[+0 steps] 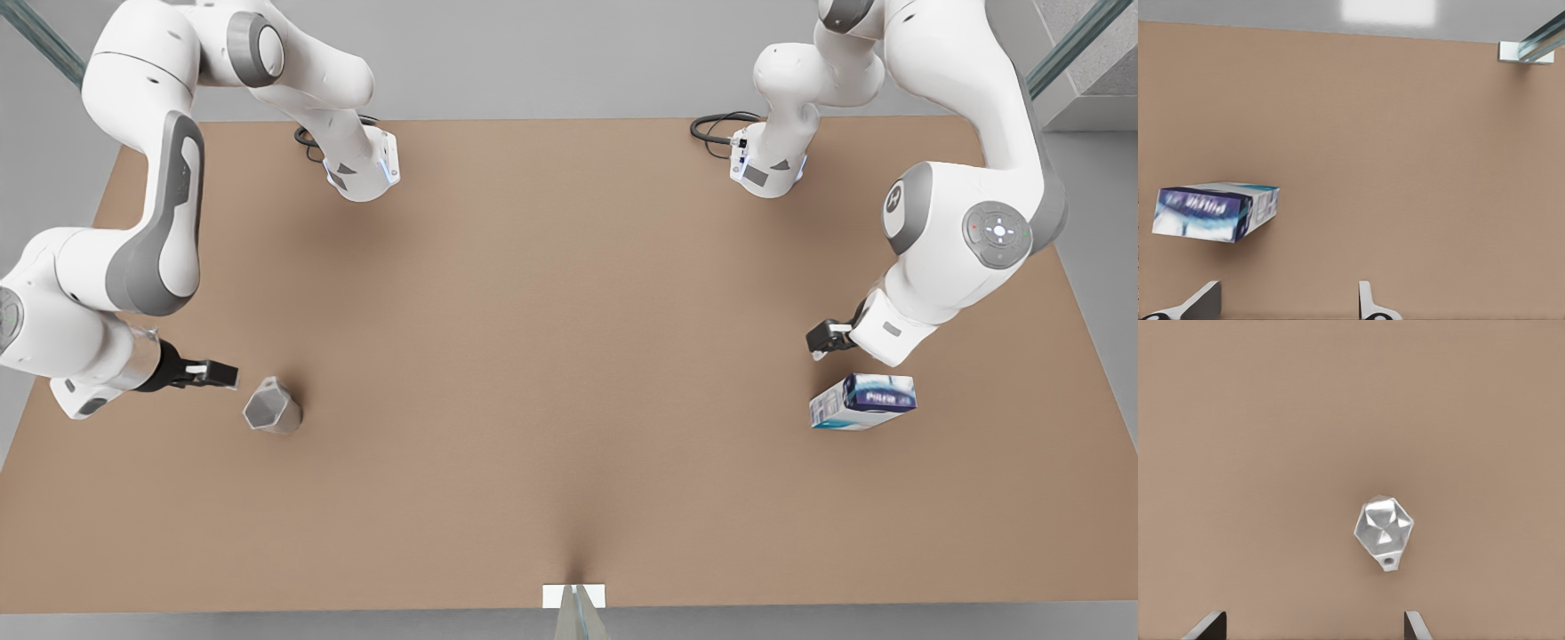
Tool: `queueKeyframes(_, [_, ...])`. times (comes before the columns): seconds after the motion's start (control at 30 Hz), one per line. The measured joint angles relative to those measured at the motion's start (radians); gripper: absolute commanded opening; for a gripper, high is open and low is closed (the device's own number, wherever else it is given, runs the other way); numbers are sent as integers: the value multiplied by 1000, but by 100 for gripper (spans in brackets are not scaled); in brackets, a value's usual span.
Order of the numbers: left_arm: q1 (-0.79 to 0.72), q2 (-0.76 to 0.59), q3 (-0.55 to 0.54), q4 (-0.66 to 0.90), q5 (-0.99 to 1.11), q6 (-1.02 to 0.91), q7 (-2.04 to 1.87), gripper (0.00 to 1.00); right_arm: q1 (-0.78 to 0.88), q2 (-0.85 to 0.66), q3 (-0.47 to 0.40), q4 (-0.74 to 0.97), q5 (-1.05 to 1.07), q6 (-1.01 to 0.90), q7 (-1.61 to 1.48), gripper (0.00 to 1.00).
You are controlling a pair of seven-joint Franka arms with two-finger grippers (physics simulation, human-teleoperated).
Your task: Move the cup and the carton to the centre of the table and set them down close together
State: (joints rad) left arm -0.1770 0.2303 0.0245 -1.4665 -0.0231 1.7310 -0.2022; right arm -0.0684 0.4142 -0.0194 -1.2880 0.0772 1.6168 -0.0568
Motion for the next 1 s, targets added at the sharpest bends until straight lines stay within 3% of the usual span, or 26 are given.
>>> queueKeyframes(0.17, [0,0,2,-11,6,-32,3,100,12,35,6,22,21,41,0,100])
queueKeyframes(0.3, [5,8,5,-61,8,-41,0,100,1,2,100,-182,15,310,80,100])
queueKeyframes(0.47, [5,10,6,-102,21,-40,-37,100,-1,-18,173,-279,19,376,183,100])
queueKeyframes(0.8, [7,15,6,-113,26,-41,-36,100,-16,-17,157,-359,-57,398,167,100])
queueKeyframes(1.0, [8,15,12,-114,26,-39,-51,100,-20,-2,64,-484,-48,538,110,100])
